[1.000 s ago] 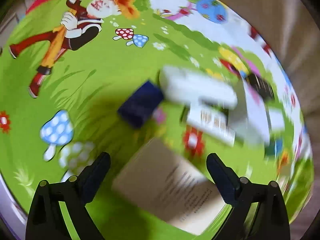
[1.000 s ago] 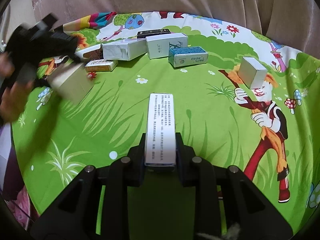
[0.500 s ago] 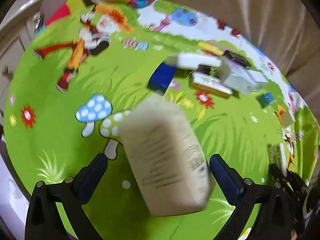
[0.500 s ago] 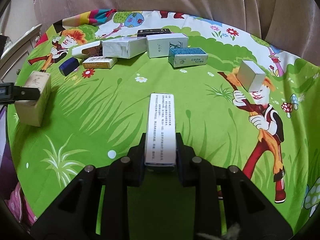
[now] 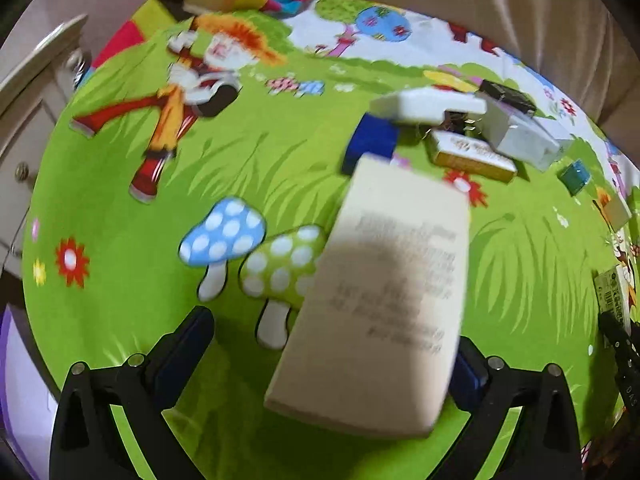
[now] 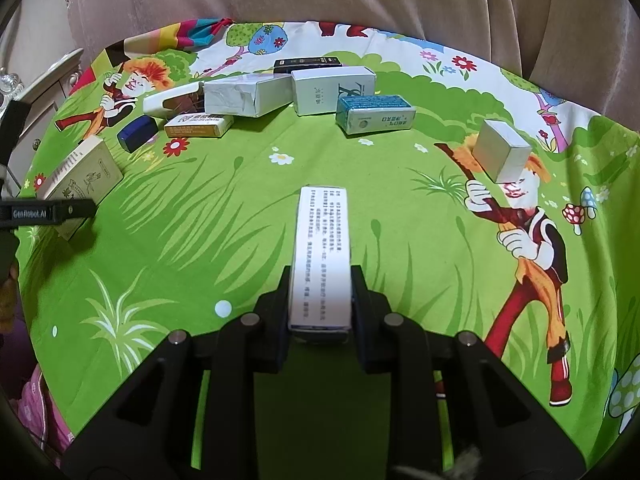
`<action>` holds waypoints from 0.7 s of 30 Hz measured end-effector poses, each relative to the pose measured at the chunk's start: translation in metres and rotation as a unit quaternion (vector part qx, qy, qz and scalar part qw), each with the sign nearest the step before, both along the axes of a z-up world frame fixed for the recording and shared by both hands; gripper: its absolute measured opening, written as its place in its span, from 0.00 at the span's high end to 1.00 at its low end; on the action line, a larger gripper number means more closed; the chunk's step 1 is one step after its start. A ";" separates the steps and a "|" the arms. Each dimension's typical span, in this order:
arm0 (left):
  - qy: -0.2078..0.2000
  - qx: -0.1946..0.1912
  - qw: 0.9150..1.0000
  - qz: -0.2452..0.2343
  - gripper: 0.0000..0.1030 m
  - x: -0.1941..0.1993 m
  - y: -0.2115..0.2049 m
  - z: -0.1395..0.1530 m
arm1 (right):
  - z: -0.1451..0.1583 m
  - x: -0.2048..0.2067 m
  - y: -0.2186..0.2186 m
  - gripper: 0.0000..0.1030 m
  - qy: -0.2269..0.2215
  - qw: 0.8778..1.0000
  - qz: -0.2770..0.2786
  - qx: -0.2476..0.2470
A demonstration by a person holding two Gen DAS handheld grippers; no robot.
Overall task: Organize rigid objects
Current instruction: 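Lift both held boxes off the mat and carry them over the bin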
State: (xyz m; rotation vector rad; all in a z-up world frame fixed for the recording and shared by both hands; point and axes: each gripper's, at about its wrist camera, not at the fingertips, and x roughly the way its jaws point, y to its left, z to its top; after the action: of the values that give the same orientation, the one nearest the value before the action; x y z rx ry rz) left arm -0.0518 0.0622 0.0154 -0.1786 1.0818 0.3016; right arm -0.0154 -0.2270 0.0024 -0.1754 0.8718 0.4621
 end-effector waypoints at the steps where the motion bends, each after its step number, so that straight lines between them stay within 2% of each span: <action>1: 0.001 0.005 1.000 -0.011 0.00 0.003 -0.003 0.000 | 0.000 0.000 0.000 0.71 0.000 1.000 0.000 0.000; 2: 0.002 0.008 1.000 -0.024 0.01 0.006 -0.007 0.000 | 0.000 0.000 0.000 0.71 0.000 1.000 0.000 0.000; 4: -0.002 -0.004 0.999 -0.042 0.17 0.005 -0.011 -0.004 | 0.000 0.000 0.000 0.71 0.000 1.000 0.000 0.000; 5: -0.020 -0.001 0.999 -0.044 0.39 -0.002 -0.013 0.000 | 0.000 0.000 0.000 0.71 0.000 1.000 0.000 0.000; 6: -0.027 -0.002 0.998 -0.055 0.50 -0.005 -0.017 0.003 | 0.000 0.000 0.000 0.71 0.000 1.000 0.000 0.000; 9: -0.052 -0.022 0.994 -0.089 0.50 -0.024 -0.028 0.004 | 0.001 -0.001 0.002 0.72 -0.005 1.000 0.001 -0.007; 11: -0.071 -0.008 0.993 -0.093 0.50 -0.042 -0.035 0.005 | 0.003 -0.004 0.003 0.73 -0.012 1.000 0.001 -0.008; 13: -0.090 -0.001 0.992 -0.091 0.50 -0.057 -0.040 0.008 | 0.014 -0.017 0.003 0.73 -0.055 0.998 0.005 -0.003; 14: -0.109 -0.004 0.990 -0.092 0.50 -0.069 -0.043 0.011 | 0.023 -0.032 0.003 0.73 -0.096 0.995 0.005 0.002; 16: -0.136 0.011 0.987 -0.089 0.50 -0.081 -0.040 0.018 | 0.033 -0.052 0.002 0.73 -0.132 0.991 -0.004 0.023; 19: -0.194 0.047 0.977 -0.080 0.50 -0.106 -0.043 0.045 | 0.049 -0.096 -0.002 0.73 -0.200 0.977 -0.040 0.064; 21: -0.243 0.066 0.965 -0.070 0.50 -0.125 -0.042 0.068 | 0.060 -0.126 -0.001 0.72 -0.247 0.965 -0.058 0.073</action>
State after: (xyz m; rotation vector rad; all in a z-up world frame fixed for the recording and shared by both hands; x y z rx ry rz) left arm -0.1773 0.0199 0.0836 -0.0510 0.5805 0.1869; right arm -0.1410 -0.2279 0.0620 -0.0963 0.3549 0.3492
